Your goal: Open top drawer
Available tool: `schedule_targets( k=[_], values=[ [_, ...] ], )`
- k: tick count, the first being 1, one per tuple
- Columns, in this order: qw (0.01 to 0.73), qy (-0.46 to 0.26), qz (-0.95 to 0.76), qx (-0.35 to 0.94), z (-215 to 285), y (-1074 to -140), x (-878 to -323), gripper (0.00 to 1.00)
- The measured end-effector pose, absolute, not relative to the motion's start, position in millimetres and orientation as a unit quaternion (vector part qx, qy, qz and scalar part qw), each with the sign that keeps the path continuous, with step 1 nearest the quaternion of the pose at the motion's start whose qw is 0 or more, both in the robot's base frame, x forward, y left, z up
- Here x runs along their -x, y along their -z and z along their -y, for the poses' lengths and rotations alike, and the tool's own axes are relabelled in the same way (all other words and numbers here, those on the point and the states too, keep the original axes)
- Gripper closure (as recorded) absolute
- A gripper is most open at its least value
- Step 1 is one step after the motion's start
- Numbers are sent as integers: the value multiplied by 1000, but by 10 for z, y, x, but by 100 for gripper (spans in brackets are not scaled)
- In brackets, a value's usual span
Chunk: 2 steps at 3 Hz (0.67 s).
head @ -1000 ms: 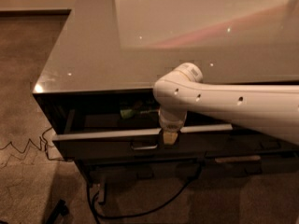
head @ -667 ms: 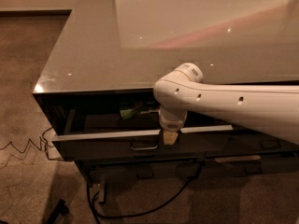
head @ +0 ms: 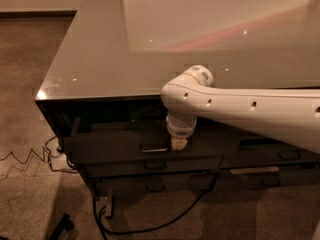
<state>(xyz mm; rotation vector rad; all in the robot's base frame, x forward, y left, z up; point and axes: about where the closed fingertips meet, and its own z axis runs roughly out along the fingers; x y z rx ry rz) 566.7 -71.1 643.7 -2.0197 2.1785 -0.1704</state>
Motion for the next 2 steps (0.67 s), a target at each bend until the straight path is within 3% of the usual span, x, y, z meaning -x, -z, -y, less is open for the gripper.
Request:
schedule_targets(
  k=[1, 2],
  values=[
    [88, 58, -721, 685, 688, -6410, -5450, 0],
    [87, 54, -714, 693, 685, -6335, -5234, 0]
  ],
)
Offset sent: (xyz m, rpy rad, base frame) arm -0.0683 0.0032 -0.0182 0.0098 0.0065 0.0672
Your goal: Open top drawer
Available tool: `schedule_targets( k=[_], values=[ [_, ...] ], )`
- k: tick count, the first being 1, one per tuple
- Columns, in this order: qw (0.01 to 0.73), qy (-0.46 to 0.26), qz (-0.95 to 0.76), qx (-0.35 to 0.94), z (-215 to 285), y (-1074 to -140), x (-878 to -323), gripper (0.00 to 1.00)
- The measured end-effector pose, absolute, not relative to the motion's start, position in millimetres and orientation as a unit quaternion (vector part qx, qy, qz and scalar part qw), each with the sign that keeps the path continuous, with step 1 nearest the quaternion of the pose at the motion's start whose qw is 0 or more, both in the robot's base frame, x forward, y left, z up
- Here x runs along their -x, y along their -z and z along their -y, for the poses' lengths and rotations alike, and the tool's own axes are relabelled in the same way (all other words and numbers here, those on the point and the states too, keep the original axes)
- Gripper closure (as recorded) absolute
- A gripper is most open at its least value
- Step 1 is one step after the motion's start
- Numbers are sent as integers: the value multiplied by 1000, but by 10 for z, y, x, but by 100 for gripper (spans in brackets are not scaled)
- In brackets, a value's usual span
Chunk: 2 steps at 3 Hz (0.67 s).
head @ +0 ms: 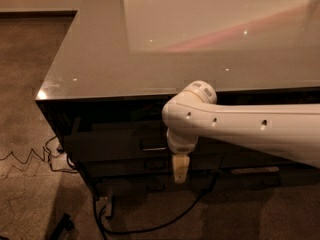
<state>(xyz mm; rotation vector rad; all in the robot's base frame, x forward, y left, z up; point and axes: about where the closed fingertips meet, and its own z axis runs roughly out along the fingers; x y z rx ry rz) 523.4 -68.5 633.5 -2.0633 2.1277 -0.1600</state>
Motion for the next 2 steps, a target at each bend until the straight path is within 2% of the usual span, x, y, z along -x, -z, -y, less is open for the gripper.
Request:
schedule_targets(
  k=[1, 2],
  values=[
    [78, 51, -711, 697, 724, -6237, -5063, 19],
    [72, 49, -712, 696, 768, -6230, -4990, 42]
  ],
)
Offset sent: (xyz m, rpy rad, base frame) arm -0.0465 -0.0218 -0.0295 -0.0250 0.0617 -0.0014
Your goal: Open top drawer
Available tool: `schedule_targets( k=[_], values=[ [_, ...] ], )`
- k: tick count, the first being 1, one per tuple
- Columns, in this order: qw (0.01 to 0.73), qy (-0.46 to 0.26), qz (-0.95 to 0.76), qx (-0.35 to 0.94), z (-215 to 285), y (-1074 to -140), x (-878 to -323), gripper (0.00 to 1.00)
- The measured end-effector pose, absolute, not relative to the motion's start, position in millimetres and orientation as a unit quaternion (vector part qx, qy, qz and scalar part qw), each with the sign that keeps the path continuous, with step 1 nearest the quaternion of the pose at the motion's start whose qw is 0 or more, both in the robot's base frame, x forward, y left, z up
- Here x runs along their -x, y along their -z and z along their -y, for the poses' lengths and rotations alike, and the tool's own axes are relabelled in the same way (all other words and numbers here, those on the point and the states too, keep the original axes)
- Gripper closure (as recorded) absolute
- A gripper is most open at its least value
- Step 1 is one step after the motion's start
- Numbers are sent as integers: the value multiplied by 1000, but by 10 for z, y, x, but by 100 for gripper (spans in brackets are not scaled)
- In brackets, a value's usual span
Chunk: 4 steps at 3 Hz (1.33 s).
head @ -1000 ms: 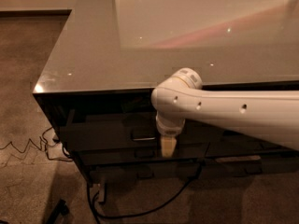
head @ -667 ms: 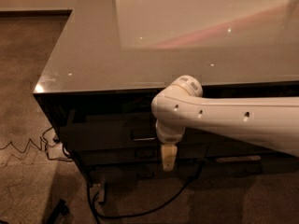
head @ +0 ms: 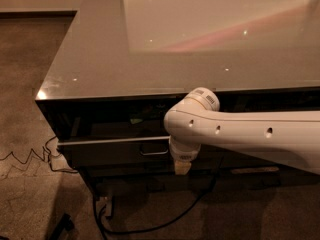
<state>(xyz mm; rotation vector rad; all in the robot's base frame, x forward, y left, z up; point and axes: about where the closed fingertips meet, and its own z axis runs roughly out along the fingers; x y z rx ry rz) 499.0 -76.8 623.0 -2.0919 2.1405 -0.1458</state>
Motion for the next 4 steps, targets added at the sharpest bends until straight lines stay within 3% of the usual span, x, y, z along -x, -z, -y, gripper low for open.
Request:
schedule_targets(
  k=[2, 3, 4],
  values=[
    [72, 49, -712, 696, 768, -6323, -4990, 88],
    [72, 49, -712, 696, 768, -6384, -4990, 100],
    [72, 53, -716, 692, 813, -6453, -4958, 100]
  ],
)
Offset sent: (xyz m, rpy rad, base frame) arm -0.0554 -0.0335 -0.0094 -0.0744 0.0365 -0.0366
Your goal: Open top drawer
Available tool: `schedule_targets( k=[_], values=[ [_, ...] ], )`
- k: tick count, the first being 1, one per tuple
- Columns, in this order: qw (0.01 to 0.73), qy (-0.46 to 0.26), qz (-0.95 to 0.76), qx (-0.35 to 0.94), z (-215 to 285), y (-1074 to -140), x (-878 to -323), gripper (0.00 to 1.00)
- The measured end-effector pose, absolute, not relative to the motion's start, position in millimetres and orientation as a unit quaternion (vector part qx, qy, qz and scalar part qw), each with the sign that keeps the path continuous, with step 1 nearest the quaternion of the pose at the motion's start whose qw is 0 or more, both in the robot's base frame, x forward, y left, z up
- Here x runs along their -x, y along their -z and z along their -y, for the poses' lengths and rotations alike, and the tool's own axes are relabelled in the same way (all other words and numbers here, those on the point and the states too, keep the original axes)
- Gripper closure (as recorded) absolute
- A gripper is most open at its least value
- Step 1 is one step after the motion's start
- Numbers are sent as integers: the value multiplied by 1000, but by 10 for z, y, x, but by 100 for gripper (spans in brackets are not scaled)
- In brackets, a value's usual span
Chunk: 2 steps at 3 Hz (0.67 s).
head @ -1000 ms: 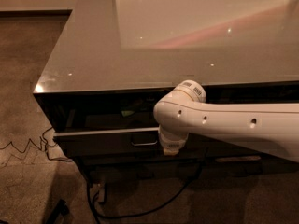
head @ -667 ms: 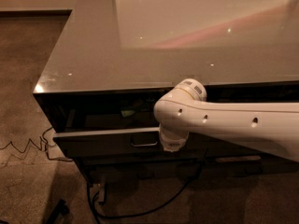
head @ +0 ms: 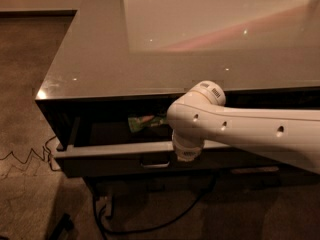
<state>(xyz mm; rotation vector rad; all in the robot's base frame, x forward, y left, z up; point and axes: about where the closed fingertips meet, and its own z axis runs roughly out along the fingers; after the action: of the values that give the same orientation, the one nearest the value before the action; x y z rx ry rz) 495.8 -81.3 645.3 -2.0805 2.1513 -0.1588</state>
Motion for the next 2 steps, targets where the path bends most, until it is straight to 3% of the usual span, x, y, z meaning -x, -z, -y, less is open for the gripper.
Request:
schedule_targets(
  k=[2],
  values=[
    [72, 53, -716, 692, 811, -6497, -4966, 100]
  ],
)
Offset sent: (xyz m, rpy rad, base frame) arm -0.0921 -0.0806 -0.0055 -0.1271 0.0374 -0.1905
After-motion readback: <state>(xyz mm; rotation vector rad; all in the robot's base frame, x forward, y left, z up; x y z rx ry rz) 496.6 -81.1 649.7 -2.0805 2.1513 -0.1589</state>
